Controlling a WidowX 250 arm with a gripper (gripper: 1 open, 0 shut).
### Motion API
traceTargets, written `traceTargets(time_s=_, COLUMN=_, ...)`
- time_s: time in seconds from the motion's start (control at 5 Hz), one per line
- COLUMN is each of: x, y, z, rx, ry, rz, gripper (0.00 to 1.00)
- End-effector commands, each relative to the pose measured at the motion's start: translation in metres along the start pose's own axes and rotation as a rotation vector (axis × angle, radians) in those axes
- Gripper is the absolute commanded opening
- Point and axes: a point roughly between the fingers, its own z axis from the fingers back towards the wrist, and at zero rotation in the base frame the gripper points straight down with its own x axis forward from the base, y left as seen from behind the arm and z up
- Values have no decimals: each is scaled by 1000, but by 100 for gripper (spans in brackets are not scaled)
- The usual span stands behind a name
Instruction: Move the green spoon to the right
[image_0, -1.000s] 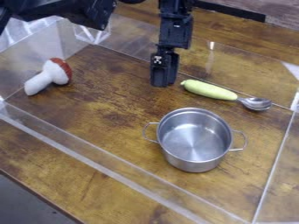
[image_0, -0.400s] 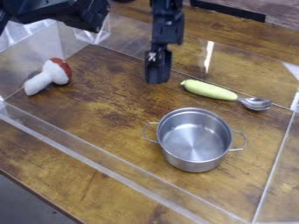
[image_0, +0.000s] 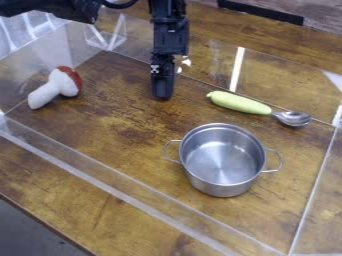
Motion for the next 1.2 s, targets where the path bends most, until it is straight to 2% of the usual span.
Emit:
traceTargets(time_s=0.0, x=15, y=-10, z=42, rx=132, ry=-2, rz=-39, gripper=0)
traceTargets(time_s=0.2, x=22, y=-4, z=37, rx=135, ry=5, rz=-59, gripper=0)
traceTargets(time_s=0.6, x=37, y=-10, z=48, rx=139, ry=-6, rz=-73, gripper=0)
traceTargets(time_s=0.8, x=41, y=-4, z=53, rx=139, ry=-27, rz=-53, gripper=100)
traceTargets(time_s=1.0, x=43, y=3, z=57, rx=129, ry=-53, rz=-26, gripper=100)
